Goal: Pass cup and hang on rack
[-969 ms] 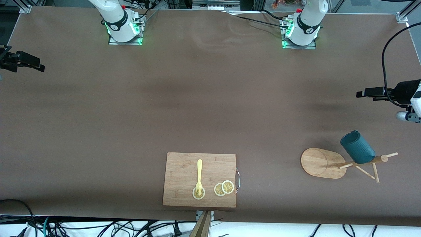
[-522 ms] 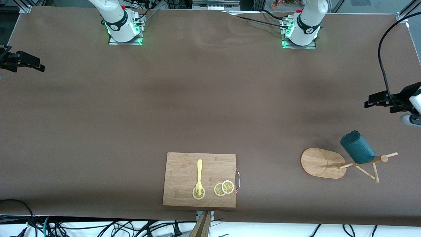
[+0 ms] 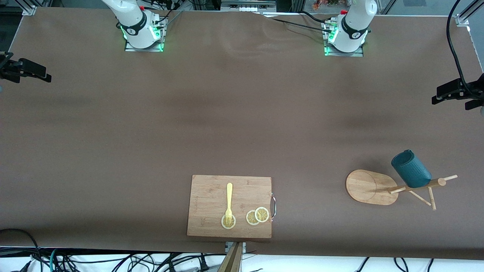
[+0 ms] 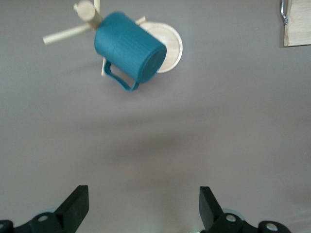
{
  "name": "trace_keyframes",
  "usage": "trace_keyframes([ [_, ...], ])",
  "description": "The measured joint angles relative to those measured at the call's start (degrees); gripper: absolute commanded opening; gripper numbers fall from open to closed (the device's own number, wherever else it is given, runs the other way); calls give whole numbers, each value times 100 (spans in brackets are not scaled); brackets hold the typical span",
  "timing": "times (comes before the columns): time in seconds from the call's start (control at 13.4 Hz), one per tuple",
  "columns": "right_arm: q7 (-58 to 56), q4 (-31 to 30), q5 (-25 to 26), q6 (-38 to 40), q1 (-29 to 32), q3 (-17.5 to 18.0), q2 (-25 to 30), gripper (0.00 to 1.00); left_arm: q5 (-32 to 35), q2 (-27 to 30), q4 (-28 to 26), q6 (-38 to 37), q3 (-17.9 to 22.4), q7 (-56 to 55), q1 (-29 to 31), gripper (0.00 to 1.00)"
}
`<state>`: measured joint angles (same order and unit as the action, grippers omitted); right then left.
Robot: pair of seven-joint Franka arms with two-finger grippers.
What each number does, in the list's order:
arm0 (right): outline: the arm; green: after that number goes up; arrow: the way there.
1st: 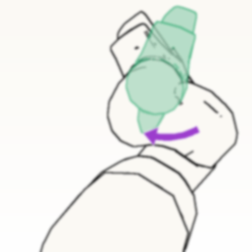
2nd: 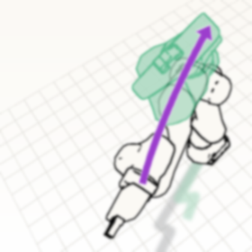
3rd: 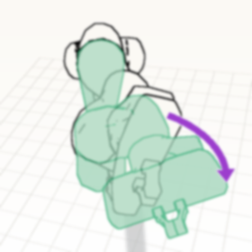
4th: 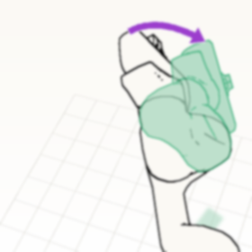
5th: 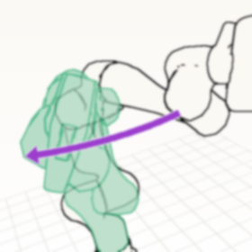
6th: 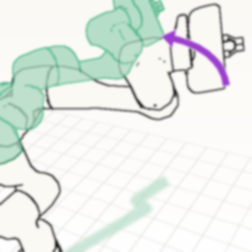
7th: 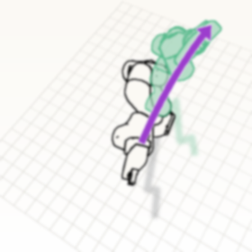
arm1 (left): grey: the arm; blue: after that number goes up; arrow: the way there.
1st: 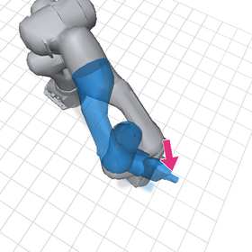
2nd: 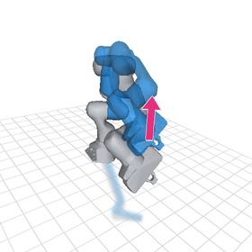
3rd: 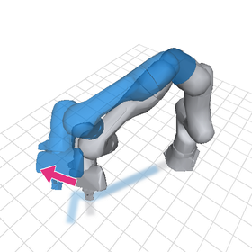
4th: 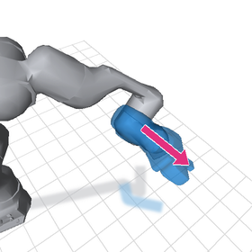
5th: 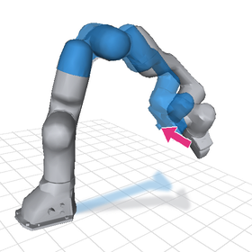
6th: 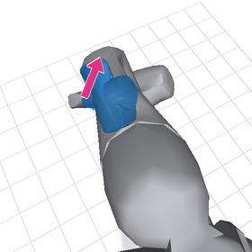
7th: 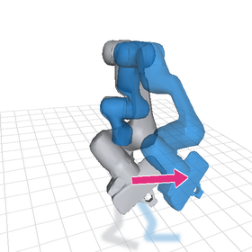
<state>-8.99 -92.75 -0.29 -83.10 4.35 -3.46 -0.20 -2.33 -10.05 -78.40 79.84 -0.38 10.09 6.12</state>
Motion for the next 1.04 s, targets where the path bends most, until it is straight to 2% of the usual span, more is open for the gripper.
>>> trace_keyframes([
  [0.52,0,0,-1,0,0,0,0,100,253,30,-10,-144,-143,-802,-482,100],
  [1.04,0,0,-1,0,0,0,0,100,254,37,-13,-148,-133,-869,-492,100],
])
